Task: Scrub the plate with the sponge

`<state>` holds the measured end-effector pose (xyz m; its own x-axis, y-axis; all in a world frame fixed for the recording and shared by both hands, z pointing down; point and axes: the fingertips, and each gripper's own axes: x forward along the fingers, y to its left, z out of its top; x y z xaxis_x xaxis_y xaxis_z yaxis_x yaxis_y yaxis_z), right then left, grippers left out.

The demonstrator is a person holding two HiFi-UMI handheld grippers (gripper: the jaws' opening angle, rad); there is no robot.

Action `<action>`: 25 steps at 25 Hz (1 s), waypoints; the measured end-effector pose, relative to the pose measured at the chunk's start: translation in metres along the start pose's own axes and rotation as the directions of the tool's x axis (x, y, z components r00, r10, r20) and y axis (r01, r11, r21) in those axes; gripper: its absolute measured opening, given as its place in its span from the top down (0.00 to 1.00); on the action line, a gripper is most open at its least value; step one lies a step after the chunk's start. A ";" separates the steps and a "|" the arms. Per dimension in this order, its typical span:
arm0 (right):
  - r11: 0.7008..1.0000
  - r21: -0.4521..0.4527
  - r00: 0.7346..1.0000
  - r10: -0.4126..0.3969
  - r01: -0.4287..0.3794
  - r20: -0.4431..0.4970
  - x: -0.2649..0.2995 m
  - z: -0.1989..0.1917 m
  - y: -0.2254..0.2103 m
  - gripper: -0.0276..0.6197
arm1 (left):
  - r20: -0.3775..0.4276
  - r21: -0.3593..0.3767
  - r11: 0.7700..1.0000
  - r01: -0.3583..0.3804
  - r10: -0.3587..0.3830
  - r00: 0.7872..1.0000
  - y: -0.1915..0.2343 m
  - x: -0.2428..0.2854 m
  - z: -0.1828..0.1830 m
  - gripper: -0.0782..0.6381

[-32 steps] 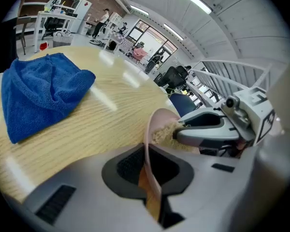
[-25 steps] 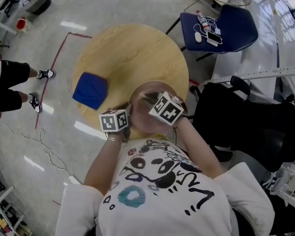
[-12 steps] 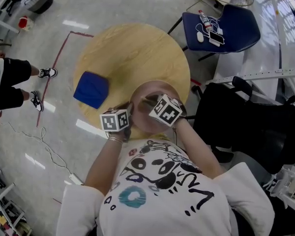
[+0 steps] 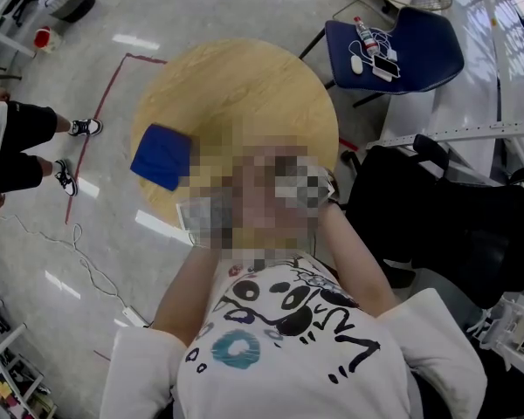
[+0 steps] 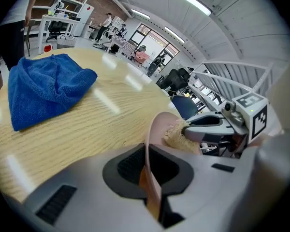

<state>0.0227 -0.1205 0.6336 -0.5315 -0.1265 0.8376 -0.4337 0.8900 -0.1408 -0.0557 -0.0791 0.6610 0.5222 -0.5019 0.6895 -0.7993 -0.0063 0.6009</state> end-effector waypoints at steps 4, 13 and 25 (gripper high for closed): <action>0.999 0.026 1.000 -0.028 0.028 -0.003 -0.008 -0.006 -0.009 0.86 | 0.021 -0.039 0.999 -0.001 0.002 1.000 0.002 0.002 0.002 0.85; 0.994 0.050 0.995 -0.097 0.097 -0.012 -0.024 -0.023 -0.029 0.86 | 0.079 -0.082 0.996 -0.034 0.041 0.996 0.009 0.004 0.025 0.85; 0.994 0.054 0.995 -0.093 0.095 -0.044 -0.029 -0.043 -0.017 0.86 | 0.137 -0.131 0.989 -0.070 0.088 0.987 0.020 0.003 0.046 0.84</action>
<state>0.0765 -0.1138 0.6346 -0.4562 -0.1895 0.8694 -0.5212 0.8488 -0.0885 -0.0840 -0.1209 0.6568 0.4046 -0.6141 0.6776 -0.7878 0.1421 0.5992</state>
